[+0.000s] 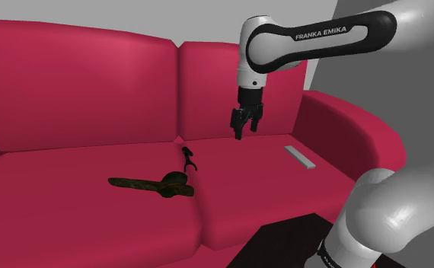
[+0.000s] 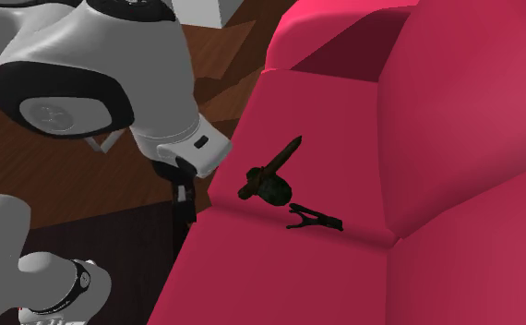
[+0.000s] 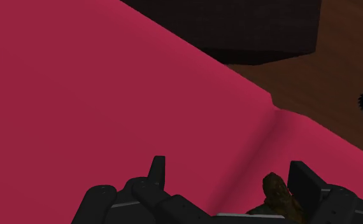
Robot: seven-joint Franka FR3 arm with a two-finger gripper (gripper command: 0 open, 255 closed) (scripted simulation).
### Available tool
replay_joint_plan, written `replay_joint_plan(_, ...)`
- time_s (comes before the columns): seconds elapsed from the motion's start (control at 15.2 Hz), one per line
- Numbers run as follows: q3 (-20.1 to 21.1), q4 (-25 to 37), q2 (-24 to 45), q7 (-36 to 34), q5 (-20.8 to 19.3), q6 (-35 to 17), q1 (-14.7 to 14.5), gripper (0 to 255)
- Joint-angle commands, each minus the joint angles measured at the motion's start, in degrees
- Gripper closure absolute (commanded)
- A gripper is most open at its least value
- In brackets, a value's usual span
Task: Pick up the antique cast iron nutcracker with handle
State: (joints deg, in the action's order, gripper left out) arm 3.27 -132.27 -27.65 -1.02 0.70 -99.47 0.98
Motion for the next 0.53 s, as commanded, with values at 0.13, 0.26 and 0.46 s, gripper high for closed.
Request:
replay_joint_plan(0.13, 0.6, 4.4, 9.3, -3.9, 0.8, -4.1, 0.7, 0)
replay_joint_plan(0.26, 0.9, 7.1, 14.0, -5.9, 1.1, -5.8, 1.0, 0)
replay_joint_plan(0.46, 1.1, 11.7, 20.9, -8.7, 1.5, -7.7, 1.2, 0)
